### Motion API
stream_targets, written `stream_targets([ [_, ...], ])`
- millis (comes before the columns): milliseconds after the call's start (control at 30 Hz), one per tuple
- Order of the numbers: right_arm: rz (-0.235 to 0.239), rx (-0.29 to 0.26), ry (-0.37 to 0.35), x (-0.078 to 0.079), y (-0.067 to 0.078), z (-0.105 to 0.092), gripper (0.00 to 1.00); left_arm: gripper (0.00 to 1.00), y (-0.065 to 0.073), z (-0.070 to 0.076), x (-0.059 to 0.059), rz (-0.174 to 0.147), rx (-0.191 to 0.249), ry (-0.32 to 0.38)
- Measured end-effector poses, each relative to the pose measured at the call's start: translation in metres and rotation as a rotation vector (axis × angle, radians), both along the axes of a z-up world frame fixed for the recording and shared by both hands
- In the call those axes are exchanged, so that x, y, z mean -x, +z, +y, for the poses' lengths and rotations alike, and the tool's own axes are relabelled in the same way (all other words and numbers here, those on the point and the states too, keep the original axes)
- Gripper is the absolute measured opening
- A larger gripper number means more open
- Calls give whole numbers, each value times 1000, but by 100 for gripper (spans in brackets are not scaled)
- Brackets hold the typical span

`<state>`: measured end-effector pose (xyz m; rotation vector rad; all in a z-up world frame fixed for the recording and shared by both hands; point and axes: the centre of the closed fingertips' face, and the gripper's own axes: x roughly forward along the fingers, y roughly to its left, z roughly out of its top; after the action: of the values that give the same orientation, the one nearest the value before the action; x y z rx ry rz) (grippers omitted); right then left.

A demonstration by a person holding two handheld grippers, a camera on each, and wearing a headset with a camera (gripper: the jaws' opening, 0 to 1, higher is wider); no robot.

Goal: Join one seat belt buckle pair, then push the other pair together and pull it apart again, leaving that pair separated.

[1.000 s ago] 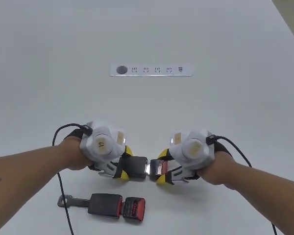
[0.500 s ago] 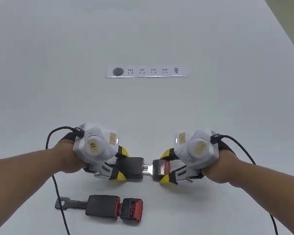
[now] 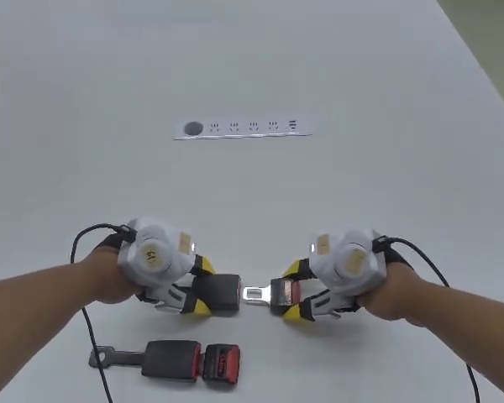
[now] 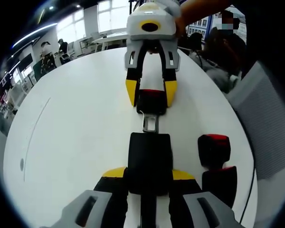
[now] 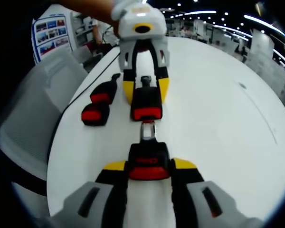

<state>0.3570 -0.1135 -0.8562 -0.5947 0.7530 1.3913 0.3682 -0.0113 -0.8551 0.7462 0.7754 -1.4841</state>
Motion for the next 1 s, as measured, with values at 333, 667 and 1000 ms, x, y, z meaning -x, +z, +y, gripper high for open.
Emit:
stream_targets([
  [333,6,1,-31,3,0,-33,35,34,-1,1,-1,8,1,6],
  [667,11,18,-55,4,0,-67,35,34,-1,0,0,8,-3,7],
  [1000,12,29,-75,6,-1,-89,35,34,-1,-1,0,9,-6,4],
])
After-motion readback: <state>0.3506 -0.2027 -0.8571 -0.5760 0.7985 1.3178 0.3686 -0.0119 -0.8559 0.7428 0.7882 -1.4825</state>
